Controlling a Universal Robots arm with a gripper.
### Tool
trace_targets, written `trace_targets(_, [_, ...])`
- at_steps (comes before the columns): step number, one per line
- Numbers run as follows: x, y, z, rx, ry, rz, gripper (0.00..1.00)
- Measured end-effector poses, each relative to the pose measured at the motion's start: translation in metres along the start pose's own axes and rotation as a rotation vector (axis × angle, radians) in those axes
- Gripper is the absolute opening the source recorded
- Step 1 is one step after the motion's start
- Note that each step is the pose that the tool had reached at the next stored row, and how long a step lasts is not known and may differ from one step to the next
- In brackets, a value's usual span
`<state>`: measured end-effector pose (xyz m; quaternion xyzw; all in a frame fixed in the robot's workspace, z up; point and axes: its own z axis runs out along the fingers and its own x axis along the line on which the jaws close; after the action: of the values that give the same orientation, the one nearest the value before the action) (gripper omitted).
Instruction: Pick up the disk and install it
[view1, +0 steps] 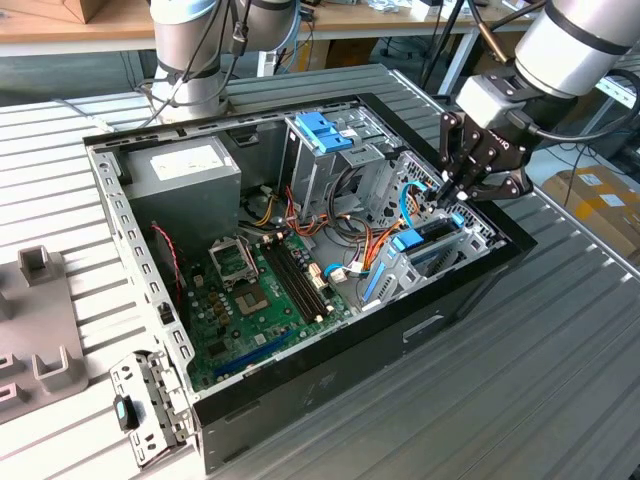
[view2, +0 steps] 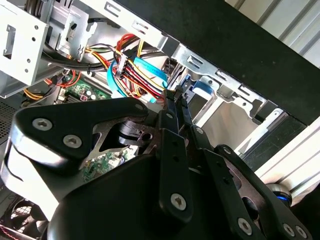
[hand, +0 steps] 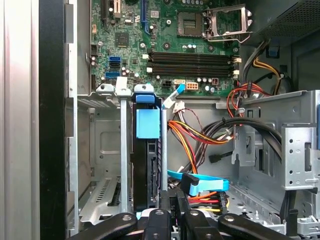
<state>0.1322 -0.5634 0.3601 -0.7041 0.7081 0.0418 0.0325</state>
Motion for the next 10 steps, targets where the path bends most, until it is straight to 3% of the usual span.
trace_targets(10, [0.0021, 0.0019, 0.0008, 0.0, -0.0001, 0.0, 0.17])
